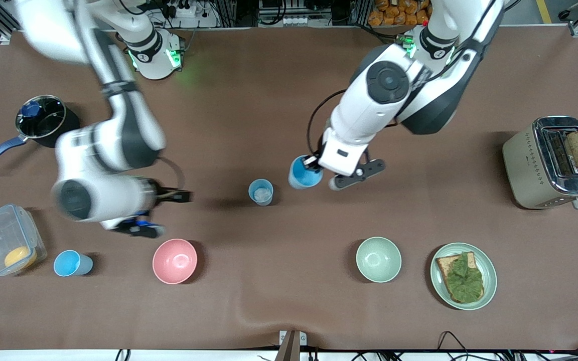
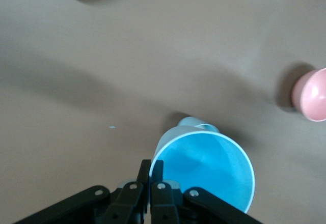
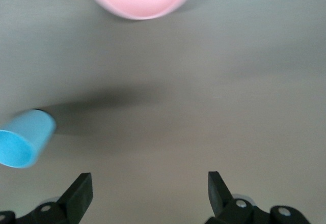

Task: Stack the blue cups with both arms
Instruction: 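Set the right cup down and open the right gripper while the left gripper approaches, then lower the left cup into the placed cup and open the left gripper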

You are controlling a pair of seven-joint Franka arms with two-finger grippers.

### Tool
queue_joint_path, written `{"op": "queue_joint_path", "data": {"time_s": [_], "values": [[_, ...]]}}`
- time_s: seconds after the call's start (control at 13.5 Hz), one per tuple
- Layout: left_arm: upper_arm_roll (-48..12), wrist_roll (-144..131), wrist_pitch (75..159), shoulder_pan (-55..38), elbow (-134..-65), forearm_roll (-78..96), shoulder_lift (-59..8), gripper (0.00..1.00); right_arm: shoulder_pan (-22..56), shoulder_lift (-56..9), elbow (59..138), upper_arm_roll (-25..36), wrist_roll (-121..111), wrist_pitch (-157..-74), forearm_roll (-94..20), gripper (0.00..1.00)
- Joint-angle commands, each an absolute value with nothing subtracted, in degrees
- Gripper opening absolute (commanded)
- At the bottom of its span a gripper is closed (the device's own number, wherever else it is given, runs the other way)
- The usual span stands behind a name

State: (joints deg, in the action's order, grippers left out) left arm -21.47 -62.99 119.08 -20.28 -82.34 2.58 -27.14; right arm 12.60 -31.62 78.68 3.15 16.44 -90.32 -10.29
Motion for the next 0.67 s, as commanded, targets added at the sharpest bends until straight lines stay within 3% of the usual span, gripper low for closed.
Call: {"op": "queue_joint_path", "data": {"time_s": [0.0,0.22,0.44,0.59], "values": [[-20.0,-66.0,122.5,-24.4,-78.0,0.9,-32.0,0.0,7.4,-28.2,79.9,2.0,8.8,-87.2,-4.9,1.0],[-13.7,-66.3,126.7,-32.8,-78.0,-0.8,-35.3,0.0,3.3,-22.3,83.1,2.1,4.6,-87.9,-3.7,1.0],[-5.3,-66.4,129.5,-41.7,-77.7,-0.8,-38.0,0.0,0.8,-10.5,91.6,2.1,4.4,-93.1,-3.5,1.0],[-2.9,-66.4,132.0,-44.3,-77.7,-0.8,-39.7,0.0,0.1,-5.6,93.2,3.4,4.4,-92.9,-3.5,1.0]]}}
